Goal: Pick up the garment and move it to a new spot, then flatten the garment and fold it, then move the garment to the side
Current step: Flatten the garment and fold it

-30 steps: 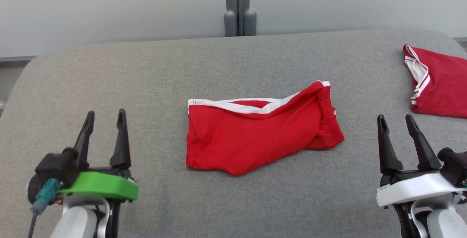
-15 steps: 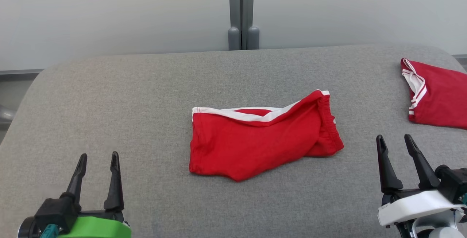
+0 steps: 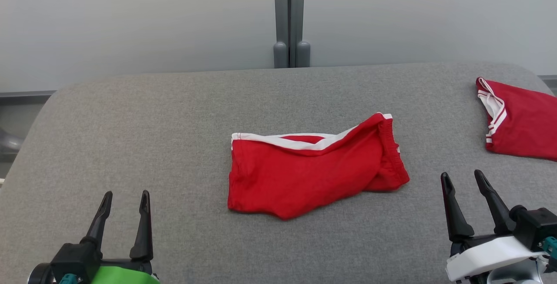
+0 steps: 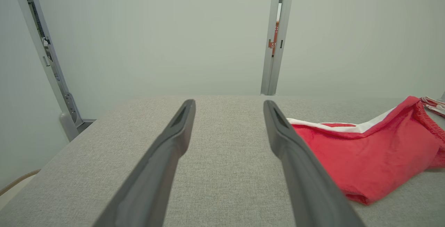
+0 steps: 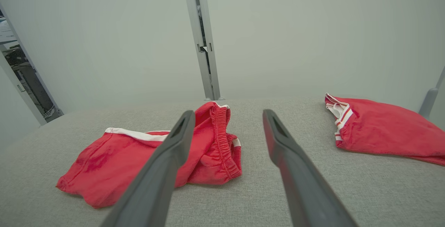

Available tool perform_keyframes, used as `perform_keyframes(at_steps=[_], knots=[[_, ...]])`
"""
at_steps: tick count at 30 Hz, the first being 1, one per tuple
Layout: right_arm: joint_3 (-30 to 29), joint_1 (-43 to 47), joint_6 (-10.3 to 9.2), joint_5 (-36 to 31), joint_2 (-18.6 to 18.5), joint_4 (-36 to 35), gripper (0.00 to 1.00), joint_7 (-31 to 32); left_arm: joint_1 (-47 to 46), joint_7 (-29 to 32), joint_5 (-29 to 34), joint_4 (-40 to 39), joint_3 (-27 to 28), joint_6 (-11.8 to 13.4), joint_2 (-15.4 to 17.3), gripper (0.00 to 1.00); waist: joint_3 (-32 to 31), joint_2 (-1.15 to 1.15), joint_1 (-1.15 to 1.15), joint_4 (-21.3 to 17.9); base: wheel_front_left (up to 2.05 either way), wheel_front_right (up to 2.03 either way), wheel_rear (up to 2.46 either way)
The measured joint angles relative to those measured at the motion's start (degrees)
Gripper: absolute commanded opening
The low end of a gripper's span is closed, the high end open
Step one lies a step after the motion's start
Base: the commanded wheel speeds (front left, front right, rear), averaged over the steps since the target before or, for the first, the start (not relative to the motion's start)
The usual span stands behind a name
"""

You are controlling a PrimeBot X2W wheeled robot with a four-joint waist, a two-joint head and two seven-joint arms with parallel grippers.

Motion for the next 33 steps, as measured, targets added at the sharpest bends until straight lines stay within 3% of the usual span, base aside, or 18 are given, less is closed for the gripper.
perform_keyframes(at_steps=[23, 33], knots=[[-0.36, -0.73, 0.0, -1.74, 0.7, 0.34, 1.0, 0.52, -1.7, 0.0, 1.71, 1.16, 2.1, -1.36, -1.09, 1.0, 0.37, 0.0, 0.0, 0.35, 0.0, 0.0, 0.0], [-0.21, -3.63, 0.0, -2.05, 0.01, 4.22, 1.0, 0.75, -1.88, 0.0, 2.42, 1.43, 2.35, -1.43, -2.04, 1.0, 1.01, 0.0, 0.0, 0.71, 0.0, 0.0, 0.0]])
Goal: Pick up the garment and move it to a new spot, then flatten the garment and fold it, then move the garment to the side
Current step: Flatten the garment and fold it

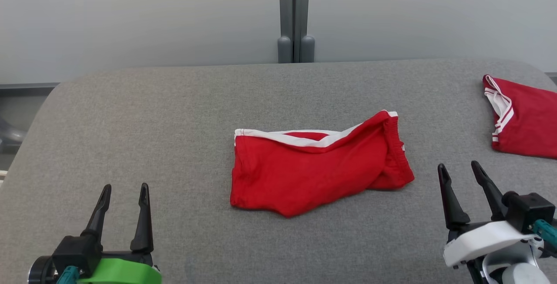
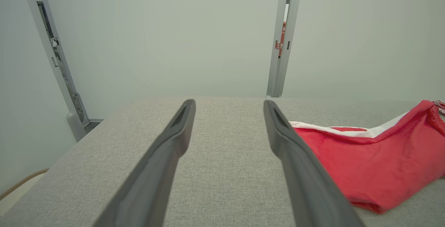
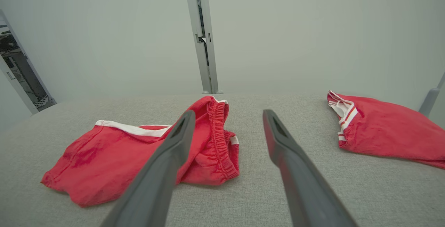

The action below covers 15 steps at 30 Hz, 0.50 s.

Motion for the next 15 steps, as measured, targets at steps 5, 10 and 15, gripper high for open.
perform_keyframes(at_steps=[5, 10, 15], knots=[[1.44, -6.11, 0.0, -1.09, -1.53, 4.21, 1.0, 0.29, -1.27, 0.0, 0.55, 0.41, -0.75, -0.08, -0.78, 1.0, 1.0, 0.0, 0.0, 0.69, 0.0, 0.0, 0.0], [2.83, -13.1, 0.0, -2.19, -2.42, 9.81, 1.0, 0.85, -3.15, 0.0, 1.09, 0.45, -1.41, -0.08, -1.66, 1.0, 2.83, 0.0, 0.0, 1.65, 0.0, 0.0, 0.0], [3.68, -18.98, 0.0, -2.85, -2.7, 17.64, 1.0, 0.4, -5.01, 0.0, 1.65, 0.52, -1.89, -0.08, -2.63, 1.0, 5.45, 0.0, 0.0, 2.88, 0.0, 0.0, 0.0]])
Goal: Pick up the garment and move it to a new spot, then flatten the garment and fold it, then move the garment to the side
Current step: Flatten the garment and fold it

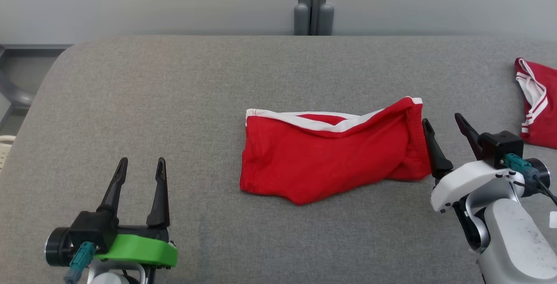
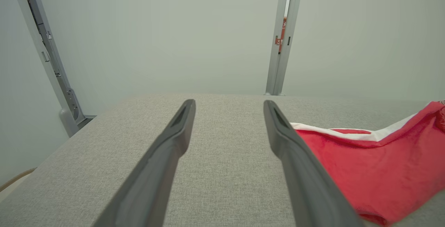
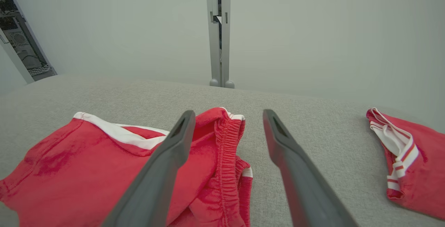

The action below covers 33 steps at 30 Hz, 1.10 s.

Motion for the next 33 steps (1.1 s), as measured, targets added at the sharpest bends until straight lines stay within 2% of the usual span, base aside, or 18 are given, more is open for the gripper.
perform_keyframes(at_steps=[10, 18, 19, 20, 21, 22, 28, 33], knots=[[-0.91, -7.79, 0.01, -0.01, 0.21, 21.48, 1.0, -3.8, -3.55, 0.0, 1.43, 0.15, -0.73, -0.26, -1.68, 1.0, 5.64, 0.0, 0.0, 2.87, 0.0, 0.0, 0.0], [-2.81, -12.39, 0.01, 3.12, 0.76, 32.63, 1.0, -5.79, -5.17, 0.0, 1.87, 0.78, -0.99, -0.43, -2.34, 1.0, 8.06, 0.0, 0.0, 4.21, 0.0, 0.0, 0.0], [-2.77, -12.91, 0.01, 4.42, 1.25, 33.61, 0.91, -5.92, -5.24, 0.0, 1.91, 0.9, -0.97, -0.44, -2.42, 1.0, 8.18, 0.0, 0.0, 4.33, 0.0, 0.0, 0.0], [-2.61, -13.41, 0.01, 5.39, 1.58, 34.57, 0.44, -5.98, -5.3, 0.0, 1.94, 1.0, -0.98, -0.46, -2.45, 1.0, 8.25, 0.0, 0.0, 4.41, 0.0, 0.0, 0.0], [-2.3, -13.78, 0.01, 6.12, 1.63, 35.39, 0.2, -5.99, -5.31, 0.0, 1.96, 1.13, -0.97, -0.49, -2.52, 1.0, 8.25, 0.0, 0.0, 4.42, 0.0, 0.0, 0.0], [-1.96, -14.06, 0.01, 6.73, 1.54, 35.95, 0.0, -6.04, -5.32, 0.0, 1.99, 1.24, -0.96, -0.51, -2.58, 1.0, 8.2, 0.0, 0.0, 4.41, 0.0, 0.0, 0.0], [0.89, -15.08, 0.07, 11.04, 0.71, 37.8, 0.0, -6.49, -5.25, 0.0, 2.38, 1.85, -0.44, -0.7, -2.81, 1.0, 7.29, 0.0, 0.0, 3.8, 0.0, 0.0, 0.0], [2.99, -14.69, 0.03, 14.25, -3.71, 37.52, 0.0, -6.71, -4.48, 0.0, 2.48, 2.24, 0.31, -0.93, -2.86, 1.0, 5.75, 0.0, 0.0, 2.73, 0.0, 0.0, 0.0]])
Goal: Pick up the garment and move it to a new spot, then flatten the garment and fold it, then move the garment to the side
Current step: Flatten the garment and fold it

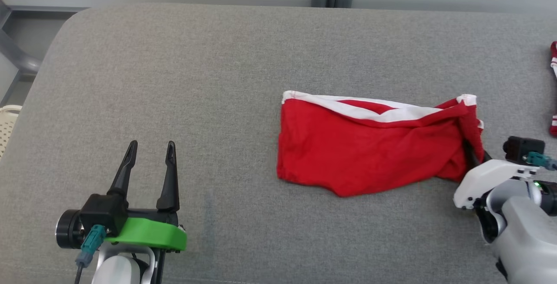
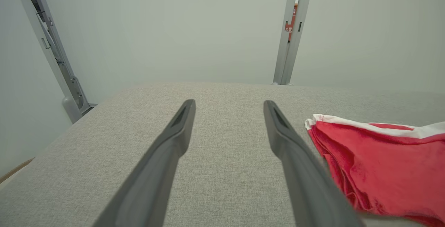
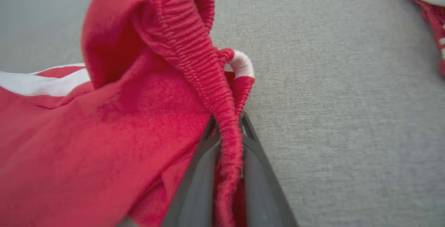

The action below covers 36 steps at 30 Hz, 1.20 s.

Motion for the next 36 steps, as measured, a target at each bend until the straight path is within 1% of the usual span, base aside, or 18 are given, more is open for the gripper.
perform_keyframes(at_steps=[3, 5, 7, 10, 13, 21, 27, 31, 36], knots=[[0.93, 0.73, 0.0, 2.16, -3.42, -0.55, 0.0, 0.3, 0.51, 0.0, 0.07, 0.01, 0.24, -0.01, -0.01, 1.0, -0.94, 0.0, 0.0, -0.81, 0.0, 0.0, 0.0], [1.41, 1.29, -0.01, 4.01, -5.78, -1.04, 0.0, 1.34, 0.96, 0.0, 0.08, -0.05, 0.35, -0.01, -0.02, 1.0, -1.43, 0.0, 0.0, -1.47, 0.0, 0.0, 0.0], [2.05, 1.41, -0.01, 5.67, -7.31, -1.8, 0.0, 3.2, 1.23, -0.01, 0.08, -0.07, 0.42, -0.01, -0.07, 1.0, -1.78, 0.0, 0.0, -2.11, 0.0, 0.0, 0.0], [3.72, 1.33, -0.01, 8.29, -8.31, -4.04, 0.0, 6.26, 1.73, 0.0, 0.08, 0.08, 0.44, -0.05, -0.15, 1.0, -2.19, 0.0, 0.0, -3.13, 0.0, 0.0, 0.0], [5.48, 1.31, -0.02, 11.4, -8.23, -7.31, 0.0, 9.54, 2.05, 0.0, 0.08, 0.24, 0.33, -0.07, -0.2, 1.0, -2.58, 0.0, 0.0, -4.11, 0.0, 0.0, 0.0], [8.55, 1.67, -0.04, 20.76, -6.34, -19.37, 0.0, 18.37, 2.16, 0.0, 0.03, 0.71, 0.3, -0.05, -0.34, 1.0, -3.72, 0.0, 0.0, -5.75, 0.0, 0.0, 0.0], [8.94, 3.17, -0.07, 26.07, -3.53, -27.43, 0.0, 24.74, 2.16, 0.0, -0.12, 0.9, 0.2, -0.04, -0.42, 1.0, -4.01, 0.0, 0.0, -5.71, 0.0, 0.0, 0.0], [8.18, 3.78, -0.08, 27.76, -0.73, -30.19, 0.0, 28.37, 2.15, 0.0, -0.42, 0.8, 0.01, -0.01, -0.44, 1.0, -3.87, 0.0, 0.0, -5.13, 0.0, 0.0, 0.0], [7.09, 3.27, -0.08, 26.3, 3.09, -31.15, 0.0, 30.59, 2.04, 0.0, -0.67, 0.67, -0.54, 0.14, -0.47, 1.0, -3.2, 0.0, 0.0, -4.05, 0.0, 0.0, 0.0]])
